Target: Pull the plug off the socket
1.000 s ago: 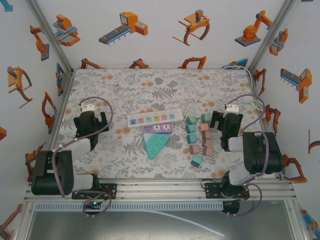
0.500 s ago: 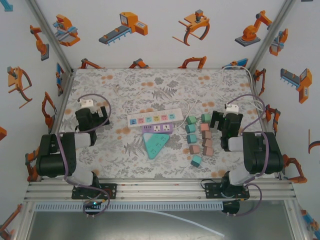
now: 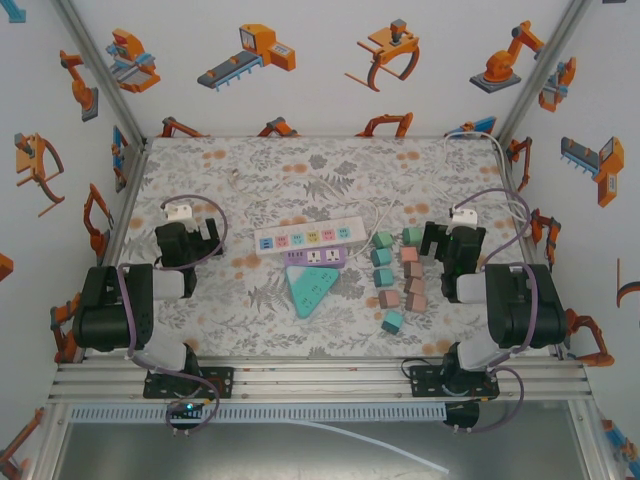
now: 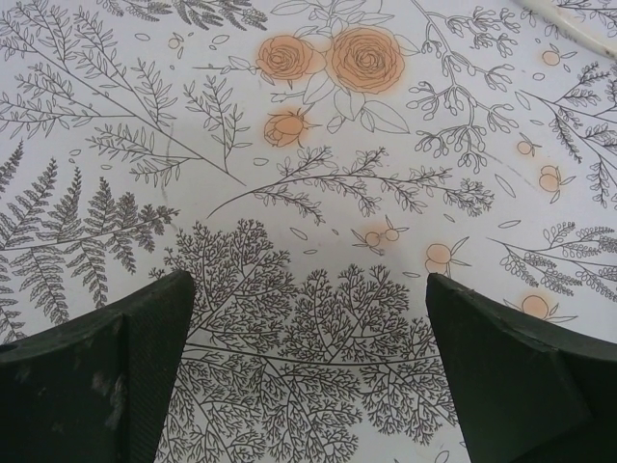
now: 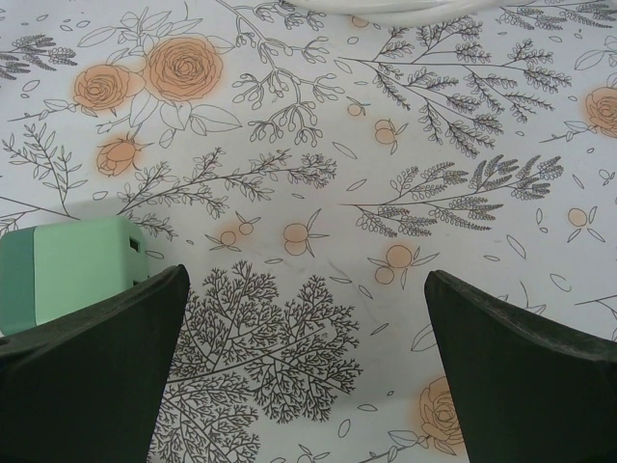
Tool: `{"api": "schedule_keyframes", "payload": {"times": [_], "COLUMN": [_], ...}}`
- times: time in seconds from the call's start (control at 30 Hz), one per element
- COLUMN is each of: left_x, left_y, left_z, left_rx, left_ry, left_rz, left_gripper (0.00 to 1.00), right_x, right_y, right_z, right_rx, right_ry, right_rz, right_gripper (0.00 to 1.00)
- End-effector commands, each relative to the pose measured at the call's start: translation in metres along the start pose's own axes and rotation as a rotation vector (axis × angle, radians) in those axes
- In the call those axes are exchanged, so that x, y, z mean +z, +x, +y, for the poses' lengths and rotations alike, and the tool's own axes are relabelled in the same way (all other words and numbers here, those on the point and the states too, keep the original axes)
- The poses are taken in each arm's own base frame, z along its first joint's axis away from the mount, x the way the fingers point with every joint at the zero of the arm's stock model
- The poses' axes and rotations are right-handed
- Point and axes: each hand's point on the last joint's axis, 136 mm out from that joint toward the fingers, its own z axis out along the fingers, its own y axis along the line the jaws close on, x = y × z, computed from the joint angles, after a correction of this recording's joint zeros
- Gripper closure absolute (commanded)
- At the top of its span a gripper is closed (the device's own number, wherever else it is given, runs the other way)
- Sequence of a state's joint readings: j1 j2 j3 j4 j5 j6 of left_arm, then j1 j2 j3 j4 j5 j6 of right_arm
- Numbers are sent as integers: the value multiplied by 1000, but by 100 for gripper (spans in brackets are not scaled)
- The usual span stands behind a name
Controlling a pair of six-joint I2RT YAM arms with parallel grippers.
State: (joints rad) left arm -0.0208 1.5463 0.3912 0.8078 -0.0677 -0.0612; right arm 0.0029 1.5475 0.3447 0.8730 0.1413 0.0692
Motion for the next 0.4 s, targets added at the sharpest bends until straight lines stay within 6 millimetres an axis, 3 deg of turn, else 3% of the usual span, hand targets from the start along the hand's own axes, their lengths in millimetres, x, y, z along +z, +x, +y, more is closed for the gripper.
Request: {"api": "schedule_keyframes", "payload": {"times": [0.0, 0.37], "left_x": [1, 1], "left_y": [-16, -16], "left_z": [0, 0], "left_rx": [18, 18], "left_ry": [-9, -8], "left_rz": [-42, -43], "left_gripper": [3, 3], "right_x": [2, 3], "right_y": [-21, -20], "right_z": [0, -2], "right_rx": [-2, 7], "right_ry": [-4, -5], "right_rz": [-66, -54], "right_gripper": [1, 1]}}
